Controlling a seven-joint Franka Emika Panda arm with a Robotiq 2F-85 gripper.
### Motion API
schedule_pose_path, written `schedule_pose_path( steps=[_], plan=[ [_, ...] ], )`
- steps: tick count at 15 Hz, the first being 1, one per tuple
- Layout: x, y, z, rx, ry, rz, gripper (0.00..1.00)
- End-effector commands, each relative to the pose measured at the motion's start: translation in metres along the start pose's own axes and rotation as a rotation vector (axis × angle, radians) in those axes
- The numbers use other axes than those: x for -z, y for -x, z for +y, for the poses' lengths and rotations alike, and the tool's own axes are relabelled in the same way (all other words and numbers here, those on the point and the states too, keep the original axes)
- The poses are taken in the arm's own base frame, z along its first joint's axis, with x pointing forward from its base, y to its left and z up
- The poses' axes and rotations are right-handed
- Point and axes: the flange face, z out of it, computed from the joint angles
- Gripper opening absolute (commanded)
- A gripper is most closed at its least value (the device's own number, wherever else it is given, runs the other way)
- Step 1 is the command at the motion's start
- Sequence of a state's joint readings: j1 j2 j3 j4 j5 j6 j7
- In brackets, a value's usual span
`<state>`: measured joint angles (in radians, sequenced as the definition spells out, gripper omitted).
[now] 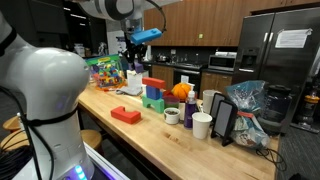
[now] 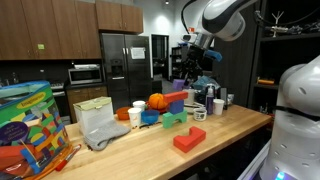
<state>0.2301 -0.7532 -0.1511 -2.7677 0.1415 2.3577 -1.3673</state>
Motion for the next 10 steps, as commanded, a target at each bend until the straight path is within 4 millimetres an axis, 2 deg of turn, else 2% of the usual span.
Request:
schedule_pose_path(
  steps=[1, 10],
  plan=[
    [0.014, 0.006, 0.002, 0.08, 0.021, -0.062, 0.15],
    [0.041, 0.006, 0.026, 0.293, -0.075, -0.134, 0.15]
  ],
)
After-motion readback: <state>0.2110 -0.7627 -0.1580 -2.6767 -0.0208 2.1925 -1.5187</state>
